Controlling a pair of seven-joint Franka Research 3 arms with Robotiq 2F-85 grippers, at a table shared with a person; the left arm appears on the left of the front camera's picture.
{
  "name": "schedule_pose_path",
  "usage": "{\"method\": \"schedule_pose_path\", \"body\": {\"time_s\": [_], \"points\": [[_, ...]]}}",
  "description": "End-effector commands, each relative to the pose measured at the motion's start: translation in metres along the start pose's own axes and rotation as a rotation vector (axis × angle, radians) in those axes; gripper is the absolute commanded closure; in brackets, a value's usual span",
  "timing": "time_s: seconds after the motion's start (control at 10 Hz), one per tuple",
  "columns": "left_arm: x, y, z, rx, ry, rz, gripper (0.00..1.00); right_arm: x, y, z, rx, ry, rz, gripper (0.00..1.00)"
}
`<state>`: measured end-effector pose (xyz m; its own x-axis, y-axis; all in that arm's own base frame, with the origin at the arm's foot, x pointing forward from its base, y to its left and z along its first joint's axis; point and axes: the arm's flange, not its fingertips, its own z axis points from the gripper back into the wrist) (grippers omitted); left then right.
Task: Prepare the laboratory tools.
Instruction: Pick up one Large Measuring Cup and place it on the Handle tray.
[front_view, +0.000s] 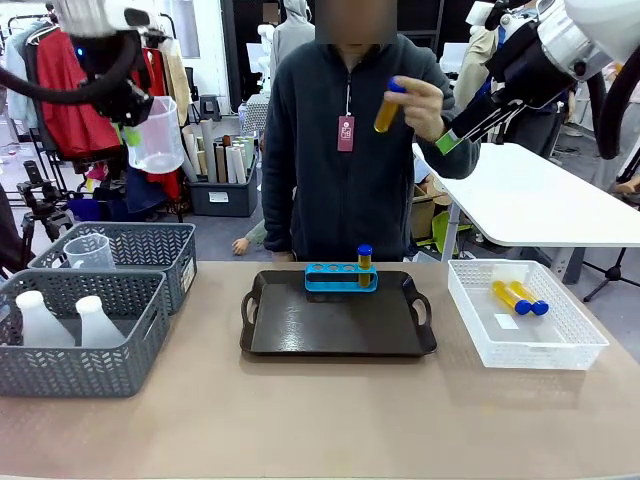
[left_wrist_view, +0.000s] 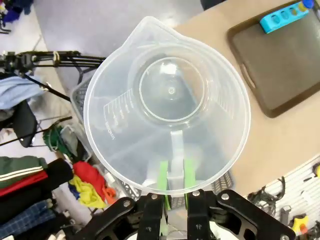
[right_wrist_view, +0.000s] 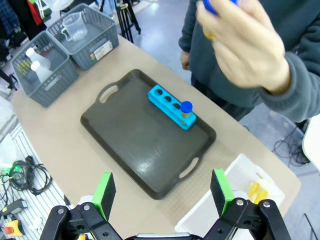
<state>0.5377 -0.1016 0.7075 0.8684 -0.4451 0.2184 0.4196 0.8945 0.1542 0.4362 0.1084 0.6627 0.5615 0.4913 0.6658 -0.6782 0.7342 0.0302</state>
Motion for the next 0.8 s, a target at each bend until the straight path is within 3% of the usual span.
{"method": "schedule_pose_path", "body": {"time_s": [0.0, 0.2, 0.7], "points": [[0.003, -0.003, 0.021, 0.047, -0.001, -0.030, 1.00, 0.000, 0.000, 0.001, 0.003, -0.003, 0.000, 0.00], [0.004, -0.012, 0.044, 0.063, -0.040, -0.036, 1.00, 0.000, 0.000, 0.001, 0.003, -0.003, 0.000, 0.00], [0.002, -0.010, 0.029, 0.034, -0.020, -0.024, 1.00, 0.000, 0.000, 0.001, 0.003, -0.003, 0.000, 0.00]]}}
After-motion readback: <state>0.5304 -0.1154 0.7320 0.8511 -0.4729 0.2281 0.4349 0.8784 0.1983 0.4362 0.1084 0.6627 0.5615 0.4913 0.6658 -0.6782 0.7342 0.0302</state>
